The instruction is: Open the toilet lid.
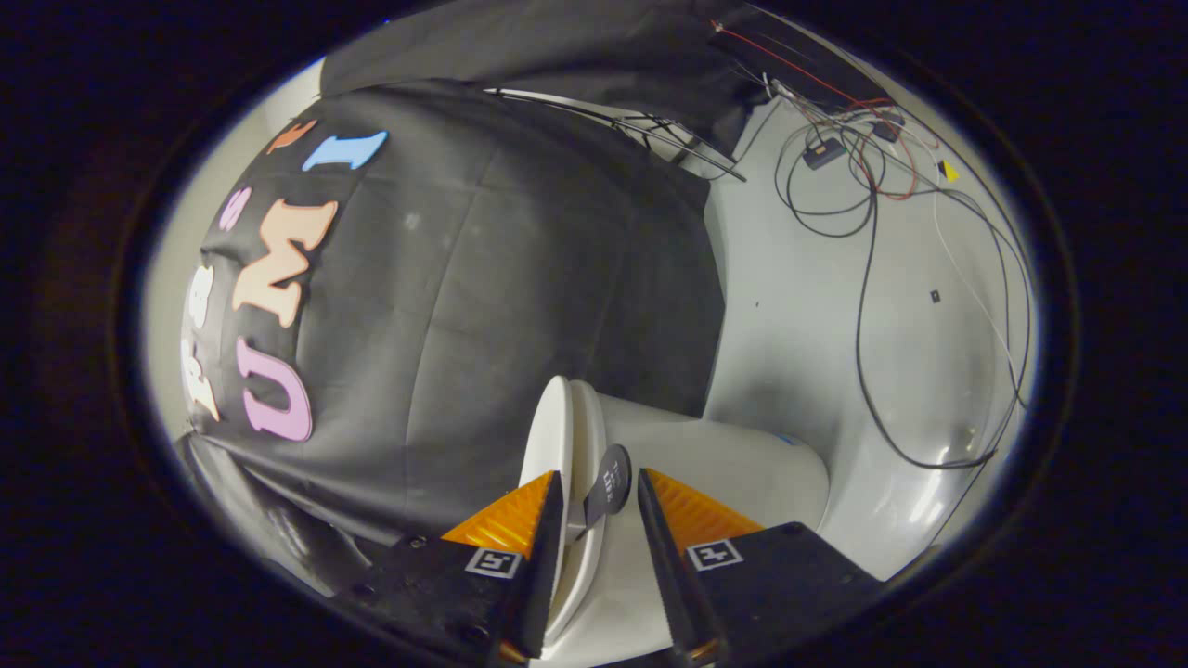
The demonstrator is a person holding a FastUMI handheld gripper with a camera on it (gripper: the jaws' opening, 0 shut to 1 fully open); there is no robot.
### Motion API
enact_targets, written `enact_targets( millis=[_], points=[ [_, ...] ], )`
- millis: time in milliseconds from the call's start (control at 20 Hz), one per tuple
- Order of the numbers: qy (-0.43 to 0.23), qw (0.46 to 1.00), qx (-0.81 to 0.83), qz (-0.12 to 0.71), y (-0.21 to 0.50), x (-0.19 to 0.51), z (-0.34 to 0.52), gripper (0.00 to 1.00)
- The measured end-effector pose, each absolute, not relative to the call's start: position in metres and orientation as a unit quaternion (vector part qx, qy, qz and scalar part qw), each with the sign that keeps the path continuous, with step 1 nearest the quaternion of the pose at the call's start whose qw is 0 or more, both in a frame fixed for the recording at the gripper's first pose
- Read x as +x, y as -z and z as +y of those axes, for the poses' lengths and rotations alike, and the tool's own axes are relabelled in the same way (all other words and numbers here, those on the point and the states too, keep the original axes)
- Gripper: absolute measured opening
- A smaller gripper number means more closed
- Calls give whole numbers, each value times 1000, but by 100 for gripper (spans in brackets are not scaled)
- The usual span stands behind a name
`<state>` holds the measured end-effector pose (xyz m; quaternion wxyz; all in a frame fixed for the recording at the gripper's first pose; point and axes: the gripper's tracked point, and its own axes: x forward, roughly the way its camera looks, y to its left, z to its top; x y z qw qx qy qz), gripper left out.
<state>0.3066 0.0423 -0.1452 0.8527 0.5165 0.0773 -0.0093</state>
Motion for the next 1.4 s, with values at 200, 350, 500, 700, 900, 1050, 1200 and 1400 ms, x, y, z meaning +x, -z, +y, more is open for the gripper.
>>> enact_targets(
  millis=[200, 350, 500, 700, 900, 1050, 1200, 1400],
  points=[
    [17, 835, 542, 93, 148, 317, 37, 15],
    [1, 834, 545, 84, 141, 311, 38, 3],
    [-31, 850, 524, 50, 125, 309, 37, 3],
    [-38, 891, 451, 27, 78, 294, 68, 3],
    [-72, 921, 383, -7, 3, 279, 124, 3],
    [-83, 941, 327, -21, -31, 270, 162, 6],
    [-105, 955, 276, -34, -65, 261, 210, 7],
    [-125, 970, 207, -37, -94, 253, 268, 9]
  ],
)
